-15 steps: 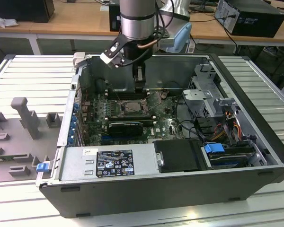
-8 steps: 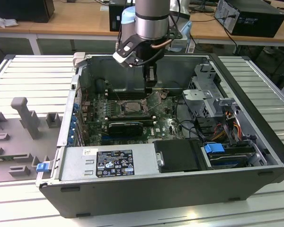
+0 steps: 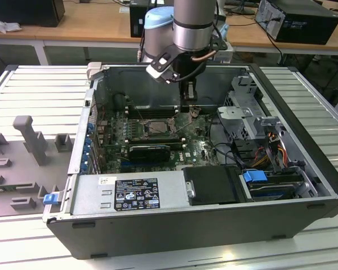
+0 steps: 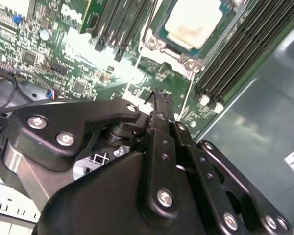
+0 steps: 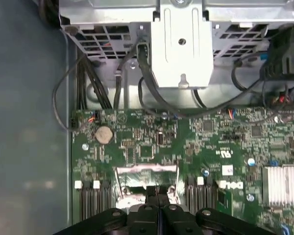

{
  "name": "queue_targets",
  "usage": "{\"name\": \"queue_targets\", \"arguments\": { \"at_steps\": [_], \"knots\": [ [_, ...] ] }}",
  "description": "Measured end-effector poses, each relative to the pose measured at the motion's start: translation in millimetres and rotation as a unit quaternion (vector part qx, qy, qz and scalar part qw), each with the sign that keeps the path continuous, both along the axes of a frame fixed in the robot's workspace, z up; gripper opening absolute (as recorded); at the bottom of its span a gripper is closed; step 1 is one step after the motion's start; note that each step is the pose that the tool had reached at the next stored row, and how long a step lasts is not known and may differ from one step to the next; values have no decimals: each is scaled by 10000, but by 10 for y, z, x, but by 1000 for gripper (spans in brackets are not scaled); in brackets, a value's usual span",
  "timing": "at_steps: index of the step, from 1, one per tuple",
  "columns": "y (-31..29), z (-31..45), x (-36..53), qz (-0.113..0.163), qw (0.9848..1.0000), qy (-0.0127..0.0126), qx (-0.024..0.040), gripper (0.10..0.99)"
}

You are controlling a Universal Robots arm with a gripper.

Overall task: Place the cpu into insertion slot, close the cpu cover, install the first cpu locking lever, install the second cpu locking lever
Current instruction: 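Close the cpu cover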

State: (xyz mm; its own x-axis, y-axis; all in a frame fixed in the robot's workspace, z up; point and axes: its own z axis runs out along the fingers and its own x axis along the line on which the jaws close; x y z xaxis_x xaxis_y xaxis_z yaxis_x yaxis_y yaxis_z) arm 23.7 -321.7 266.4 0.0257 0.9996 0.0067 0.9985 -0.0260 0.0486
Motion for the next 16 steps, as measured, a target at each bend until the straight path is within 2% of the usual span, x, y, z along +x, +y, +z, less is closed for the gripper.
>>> {"name": "queue_targets", "arguments": {
  "at_steps": [2, 6, 13, 14, 16],
  "knots": [
    [2, -26, 34, 18, 10000, 4, 1, 106],
    [24, -59, 192, 27, 10000, 6, 1, 106],
    [55, -117, 374, 80, 10000, 6, 0, 106],
    [64, -147, 408, 103, 9999, 6, 0, 106],
    [71, -204, 409, 119, 9999, 6, 0, 106]
  ]
}}
